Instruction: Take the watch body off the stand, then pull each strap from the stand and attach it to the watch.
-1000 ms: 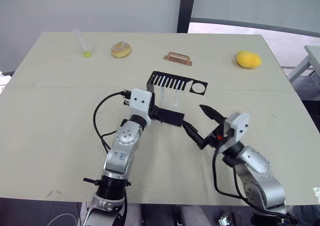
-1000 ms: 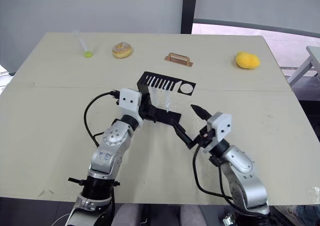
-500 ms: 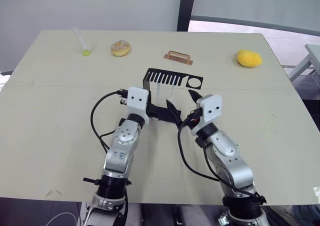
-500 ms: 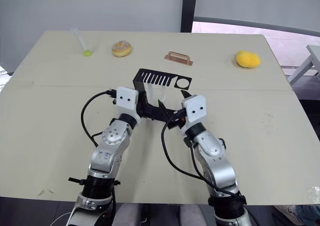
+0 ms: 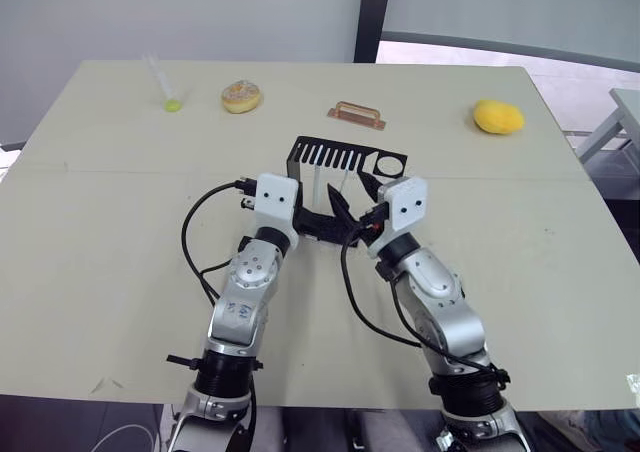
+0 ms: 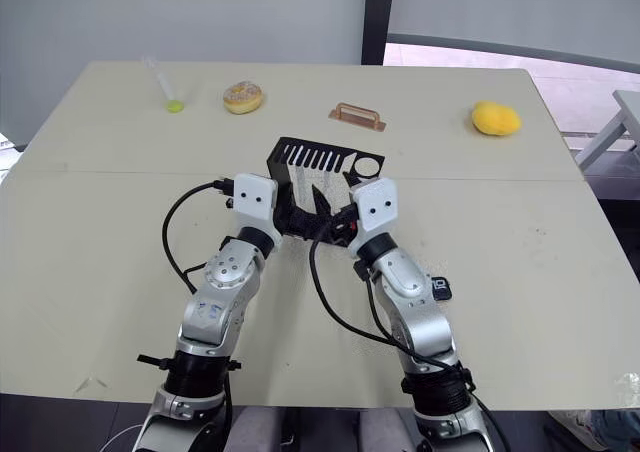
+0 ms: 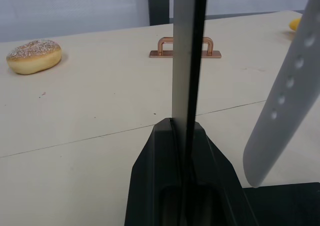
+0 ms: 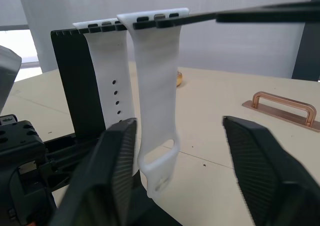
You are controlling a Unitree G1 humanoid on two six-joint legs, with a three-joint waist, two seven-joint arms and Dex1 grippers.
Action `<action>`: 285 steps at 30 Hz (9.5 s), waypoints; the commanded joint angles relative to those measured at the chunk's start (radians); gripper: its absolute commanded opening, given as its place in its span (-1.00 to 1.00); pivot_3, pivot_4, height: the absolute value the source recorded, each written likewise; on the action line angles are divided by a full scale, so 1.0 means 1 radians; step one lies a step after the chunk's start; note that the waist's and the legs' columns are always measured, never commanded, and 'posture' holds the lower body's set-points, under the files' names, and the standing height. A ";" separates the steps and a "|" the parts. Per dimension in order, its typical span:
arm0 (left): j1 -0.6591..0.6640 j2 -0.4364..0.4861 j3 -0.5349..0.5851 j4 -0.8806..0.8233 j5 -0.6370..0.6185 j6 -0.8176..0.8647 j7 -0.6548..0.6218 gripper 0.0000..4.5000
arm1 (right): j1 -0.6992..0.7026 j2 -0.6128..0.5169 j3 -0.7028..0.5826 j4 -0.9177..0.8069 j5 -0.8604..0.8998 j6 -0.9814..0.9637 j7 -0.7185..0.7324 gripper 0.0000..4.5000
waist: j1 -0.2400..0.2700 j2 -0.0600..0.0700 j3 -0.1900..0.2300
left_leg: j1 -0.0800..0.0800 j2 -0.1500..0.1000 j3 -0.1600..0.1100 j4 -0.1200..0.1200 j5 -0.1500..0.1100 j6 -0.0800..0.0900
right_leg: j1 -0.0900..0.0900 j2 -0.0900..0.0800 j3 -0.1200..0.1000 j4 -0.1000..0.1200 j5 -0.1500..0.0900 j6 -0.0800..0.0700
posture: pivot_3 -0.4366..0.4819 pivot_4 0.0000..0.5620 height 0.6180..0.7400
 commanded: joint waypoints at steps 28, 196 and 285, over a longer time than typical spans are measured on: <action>-0.012 0.008 -0.010 -0.007 0.013 0.028 -0.017 -1.00 | 0.183 -0.211 0.030 -0.143 -0.078 -0.338 0.162 -0.98 | 0.002 0.000 0.000 | 0.000 0.000 0.000 0.000 0.000 0.000 | 0.001 0.000 0.000 -0.001 0.000 0.000 | -0.05 -0.47 1.00; -0.080 0.726 -0.118 -0.207 -0.531 -0.044 -1.296 -1.00 | 0.659 -0.342 -0.338 -0.338 0.099 0.262 0.080 0.98 | -0.005 0.005 -0.002 | 0.002 0.000 -0.001 -0.005 0.001 0.004 | 0.001 0.001 0.002 -0.004 -0.002 -0.004 | -0.05 -0.47 1.00; -0.127 0.688 -0.120 -0.115 -0.486 -0.111 -1.301 -1.00 | 0.561 -0.515 -0.371 -0.046 0.173 0.021 0.370 0.98 | -0.001 0.002 -0.003 | 0.003 0.000 -0.002 -0.002 0.001 0.006 | 0.002 0.001 0.001 -0.002 -0.002 -0.004 | -0.05 -0.47 1.00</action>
